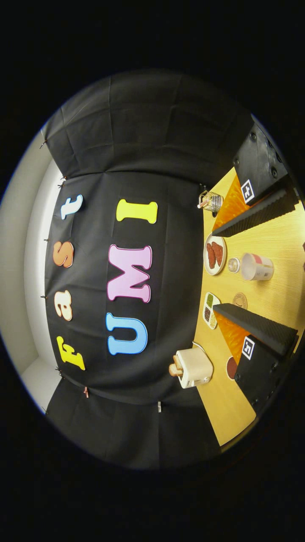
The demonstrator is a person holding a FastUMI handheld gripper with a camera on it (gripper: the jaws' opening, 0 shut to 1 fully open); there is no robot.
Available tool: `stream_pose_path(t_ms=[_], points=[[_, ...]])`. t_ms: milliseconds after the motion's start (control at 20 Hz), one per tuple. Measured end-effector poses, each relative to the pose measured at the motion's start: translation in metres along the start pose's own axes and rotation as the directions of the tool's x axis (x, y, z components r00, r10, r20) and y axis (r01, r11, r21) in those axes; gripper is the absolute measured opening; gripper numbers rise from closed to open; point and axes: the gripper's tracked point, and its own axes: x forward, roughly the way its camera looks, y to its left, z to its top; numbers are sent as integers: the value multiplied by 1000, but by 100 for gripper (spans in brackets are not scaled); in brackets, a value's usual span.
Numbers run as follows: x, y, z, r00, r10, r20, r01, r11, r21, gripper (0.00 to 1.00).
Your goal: Take the bottle from table, then pour the juice into the cup, finally place the bottle on the coaster
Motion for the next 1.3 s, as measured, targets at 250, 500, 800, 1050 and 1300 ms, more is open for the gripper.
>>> stream_pose_path(t_ms=[250,500,800,1050,1300], points=[[27,-7,-30,1000,2,-30,-2,1000,16,97],[59,-11,-58,999,17,-35,-17,1000,1,97],[79,-10,-103,996,34,-84,-34,999,8,98],[87,-8,-128,993,49,-104,-46,999,30,98],[99,-10,-141,995,40,-94,-38,999,31,98]])
